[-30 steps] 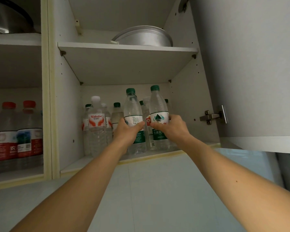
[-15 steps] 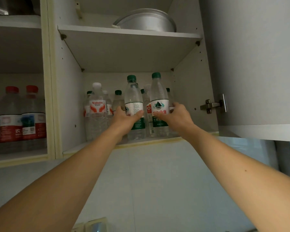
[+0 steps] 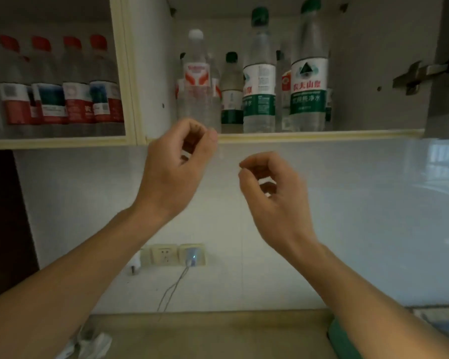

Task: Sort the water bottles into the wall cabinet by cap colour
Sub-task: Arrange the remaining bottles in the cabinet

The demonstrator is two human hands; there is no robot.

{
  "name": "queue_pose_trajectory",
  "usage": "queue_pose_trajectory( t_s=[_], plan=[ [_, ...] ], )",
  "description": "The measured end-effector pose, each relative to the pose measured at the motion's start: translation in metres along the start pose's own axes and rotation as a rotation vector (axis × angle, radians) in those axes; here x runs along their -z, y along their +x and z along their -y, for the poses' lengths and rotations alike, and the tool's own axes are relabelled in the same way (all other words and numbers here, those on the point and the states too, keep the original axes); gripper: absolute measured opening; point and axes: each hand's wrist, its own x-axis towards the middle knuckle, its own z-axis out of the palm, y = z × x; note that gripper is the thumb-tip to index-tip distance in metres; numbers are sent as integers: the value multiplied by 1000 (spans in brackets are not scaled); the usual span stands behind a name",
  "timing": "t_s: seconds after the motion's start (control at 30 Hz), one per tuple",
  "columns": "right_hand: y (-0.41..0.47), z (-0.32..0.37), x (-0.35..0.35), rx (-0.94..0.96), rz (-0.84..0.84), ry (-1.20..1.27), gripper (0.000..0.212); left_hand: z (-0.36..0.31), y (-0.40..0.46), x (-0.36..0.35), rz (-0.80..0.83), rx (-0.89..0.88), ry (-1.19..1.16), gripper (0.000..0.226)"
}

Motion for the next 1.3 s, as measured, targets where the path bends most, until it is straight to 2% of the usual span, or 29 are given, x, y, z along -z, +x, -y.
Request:
queue_pose_trajectory(
  t_s=[0.23,0.47,0.6,0.67,0.77,0.83,0.97,1.07,1.2,1.3],
  plan=[
    [-82,-40,-73,-254,276,128,9,42,-103,39,38,243,109,15],
    [-204,-72,-154,-584,621,89,7,103,-235,111,118,608,248,22],
    [-282,-81,-194,-803,760,36,8,141,-324,157,174,878,364,32],
    [-316,-82,-213,-910,804,-10,9,160,-365,176,220,1008,376,26],
    [-360,-84,-235,-1057,833,-69,9,189,-419,197,297,1177,381,18],
    [-383,-88,-247,-1149,857,-101,10,208,-450,205,357,1253,367,24],
    [-421,-95,-263,-1371,837,-130,36,229,-493,203,468,1380,286,48],
    [-444,-96,-273,-1529,787,-119,50,237,-514,196,539,1454,231,55],
    [-461,-97,-295,-1643,722,-104,52,252,-524,188,568,1501,187,48],
    [-463,-98,-312,-1640,680,-92,39,264,-522,180,580,1492,182,48]
  ],
)
